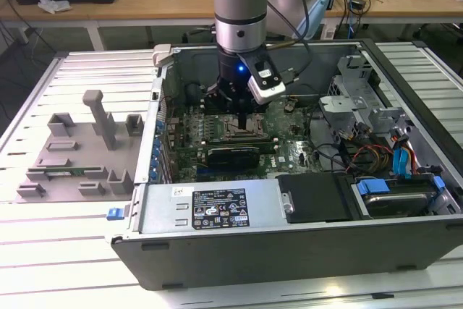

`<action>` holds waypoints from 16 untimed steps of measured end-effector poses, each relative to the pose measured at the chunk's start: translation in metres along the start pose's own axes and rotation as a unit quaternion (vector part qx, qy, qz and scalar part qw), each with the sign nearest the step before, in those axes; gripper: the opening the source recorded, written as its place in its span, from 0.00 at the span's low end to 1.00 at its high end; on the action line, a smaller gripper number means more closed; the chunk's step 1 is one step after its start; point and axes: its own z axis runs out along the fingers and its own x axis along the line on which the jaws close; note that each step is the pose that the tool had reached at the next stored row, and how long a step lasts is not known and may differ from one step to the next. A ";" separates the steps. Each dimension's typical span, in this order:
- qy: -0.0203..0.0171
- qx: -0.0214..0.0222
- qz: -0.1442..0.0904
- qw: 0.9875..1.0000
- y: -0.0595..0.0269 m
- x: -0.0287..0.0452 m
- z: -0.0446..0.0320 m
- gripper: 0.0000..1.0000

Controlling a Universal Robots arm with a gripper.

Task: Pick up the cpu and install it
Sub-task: 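Install the second cpu locking lever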

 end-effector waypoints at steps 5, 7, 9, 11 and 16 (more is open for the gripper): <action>0.000 0.000 0.000 1.000 -0.0001 0.0023 0.0020 0.11; 0.000 0.000 0.000 1.000 -0.0004 0.0042 0.0032 0.11; -0.001 0.000 0.000 1.000 -0.0005 0.0059 0.0036 0.11; -0.001 0.000 0.000 1.000 -0.0005 0.0060 0.0037 0.11; -0.001 0.000 0.000 1.000 -0.0007 0.0081 0.0051 0.11</action>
